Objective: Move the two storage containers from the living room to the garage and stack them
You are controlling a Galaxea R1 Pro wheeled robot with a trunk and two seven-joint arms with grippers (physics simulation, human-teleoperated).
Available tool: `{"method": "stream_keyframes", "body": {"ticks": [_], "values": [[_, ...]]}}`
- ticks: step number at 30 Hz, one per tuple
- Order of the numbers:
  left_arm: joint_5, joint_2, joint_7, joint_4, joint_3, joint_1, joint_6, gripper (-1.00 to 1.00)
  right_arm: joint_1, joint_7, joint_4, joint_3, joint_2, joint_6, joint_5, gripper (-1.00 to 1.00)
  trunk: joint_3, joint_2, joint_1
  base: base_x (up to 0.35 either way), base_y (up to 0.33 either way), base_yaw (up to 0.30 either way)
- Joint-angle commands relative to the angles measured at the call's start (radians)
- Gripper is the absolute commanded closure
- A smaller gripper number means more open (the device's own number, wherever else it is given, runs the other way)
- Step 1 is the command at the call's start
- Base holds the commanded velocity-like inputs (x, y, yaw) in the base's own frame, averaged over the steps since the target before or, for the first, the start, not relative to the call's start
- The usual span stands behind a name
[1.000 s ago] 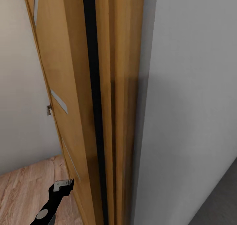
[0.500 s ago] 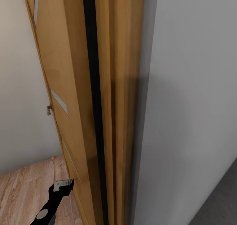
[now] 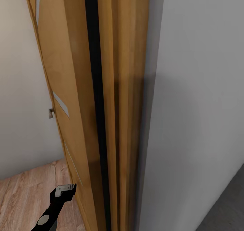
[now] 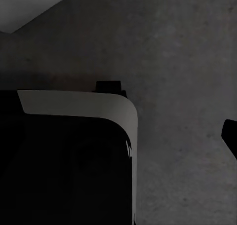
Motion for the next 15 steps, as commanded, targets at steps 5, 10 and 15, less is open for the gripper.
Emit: {"method": "stream_keyframes", "body": {"ticks": [5,10,15], "values": [[0.006,0.000,-0.008,-0.001,-0.005,-0.001,-0.003,-1.00,0.000,0.003,0.000,-0.001,0.000,0.000,-0.001,-1.00,0.002,0.000,0.000,0.001,0.000,-0.113],[0.006,0.000,-0.008,-0.001,-0.005,-0.001,-0.003,-1.00,0.000,0.003,0.000,-0.001,0.000,0.000,0.000,-1.00,0.005,0.000,0.000,0.000,0.000,-0.101],[0.006,0.000,-0.008,-0.001,-0.005,-0.001,-0.002,-1.00,0.000,0.002,0.000,-0.001,0.000,0.000,0.000,-1.00,0.006,0.000,0.000,0.000,0.000,-0.026]]}}
